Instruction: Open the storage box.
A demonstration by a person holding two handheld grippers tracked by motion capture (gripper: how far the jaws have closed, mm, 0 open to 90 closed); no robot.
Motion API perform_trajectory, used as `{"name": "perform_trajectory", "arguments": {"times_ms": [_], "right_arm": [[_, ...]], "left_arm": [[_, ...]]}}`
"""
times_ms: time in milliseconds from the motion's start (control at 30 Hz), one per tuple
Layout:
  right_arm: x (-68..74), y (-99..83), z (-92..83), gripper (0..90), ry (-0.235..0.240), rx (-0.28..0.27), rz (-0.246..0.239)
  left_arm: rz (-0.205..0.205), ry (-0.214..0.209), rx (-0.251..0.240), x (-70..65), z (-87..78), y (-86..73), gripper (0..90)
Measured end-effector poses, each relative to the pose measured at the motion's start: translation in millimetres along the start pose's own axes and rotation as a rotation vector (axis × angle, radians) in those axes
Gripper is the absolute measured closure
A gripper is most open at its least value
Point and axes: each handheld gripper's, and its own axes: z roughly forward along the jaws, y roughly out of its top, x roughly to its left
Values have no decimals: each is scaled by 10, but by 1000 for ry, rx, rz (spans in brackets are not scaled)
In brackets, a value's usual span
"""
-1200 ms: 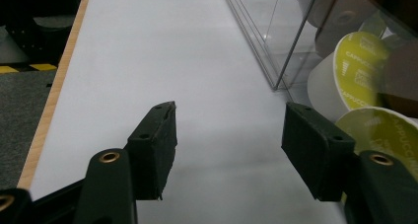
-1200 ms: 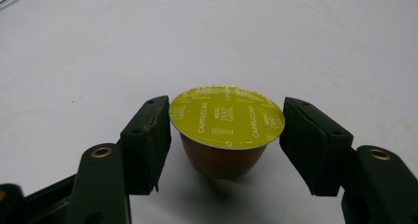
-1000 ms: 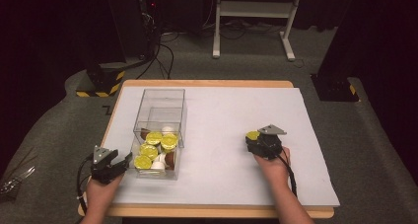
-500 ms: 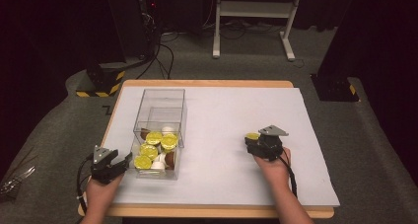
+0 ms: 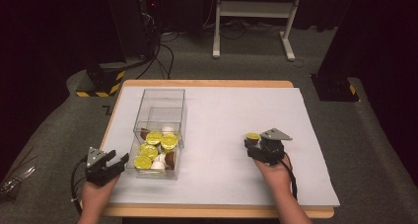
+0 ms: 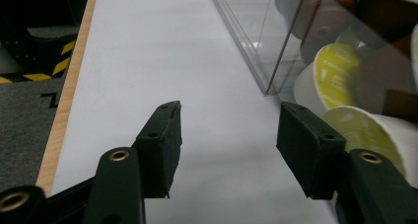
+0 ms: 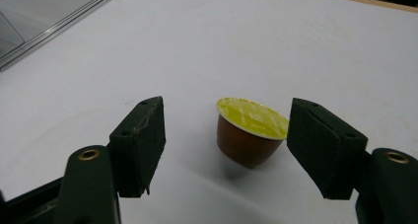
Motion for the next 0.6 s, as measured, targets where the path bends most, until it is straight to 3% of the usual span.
{"name": "perform_trajectory", "arguments": {"times_ms": [267, 600], "right_arm": [[57, -123, -59, 331, 3, 8, -15], [98, -275, -125, 387, -9, 4, -26]], "left_arm": [[6, -37, -22, -3, -122, 69, 452], [14, -49, -50, -44, -279, 103, 447]]}}
